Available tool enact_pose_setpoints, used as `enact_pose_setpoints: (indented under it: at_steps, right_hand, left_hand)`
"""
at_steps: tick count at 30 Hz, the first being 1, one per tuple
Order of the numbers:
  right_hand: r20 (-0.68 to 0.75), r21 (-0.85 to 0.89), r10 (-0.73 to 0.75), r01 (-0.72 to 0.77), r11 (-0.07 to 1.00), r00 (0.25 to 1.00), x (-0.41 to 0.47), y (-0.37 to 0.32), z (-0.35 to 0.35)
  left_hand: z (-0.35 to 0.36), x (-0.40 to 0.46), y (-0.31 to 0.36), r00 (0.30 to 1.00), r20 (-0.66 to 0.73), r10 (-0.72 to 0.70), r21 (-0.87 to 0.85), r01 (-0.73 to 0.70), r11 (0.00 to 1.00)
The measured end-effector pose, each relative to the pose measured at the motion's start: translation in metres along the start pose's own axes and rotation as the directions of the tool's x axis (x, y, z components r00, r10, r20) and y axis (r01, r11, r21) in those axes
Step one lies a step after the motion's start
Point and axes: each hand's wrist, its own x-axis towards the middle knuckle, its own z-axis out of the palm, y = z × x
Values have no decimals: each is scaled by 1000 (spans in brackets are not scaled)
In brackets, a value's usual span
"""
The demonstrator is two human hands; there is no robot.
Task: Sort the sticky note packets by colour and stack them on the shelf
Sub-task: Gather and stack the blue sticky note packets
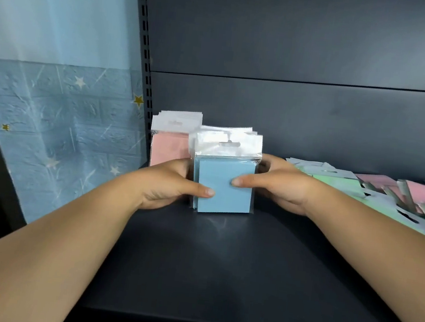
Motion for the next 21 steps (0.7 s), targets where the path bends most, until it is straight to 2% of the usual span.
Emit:
enact_pose_setpoints:
  at_steps: [3, 7, 11, 15, 21]
  right_hand:
    - [-20, -5, 8, -8, 1000, 1000, 1, 3, 4]
    - [15, 194, 22, -24, 981, 1000, -1, 11, 19]
    - [10, 294, 3, -6, 956, 1000, 2, 17, 22]
    - [67, 214, -38, 23, 976, 997, 0, 15, 13]
    - [62, 38, 21, -24, 999, 998, 3, 17, -5]
  left_hand:
    - [7, 1, -4, 1000, -27, -5, 10, 5, 1000]
    - [21, 5, -6, 994, -112, 15, -27, -18, 999]
    - [23, 5, -6, 994, -99, 40, -27, -43, 999]
    - [20, 7, -9, 993, -111, 50, 38, -46, 998]
    - [18, 26, -19, 979, -202, 30, 114, -7, 993]
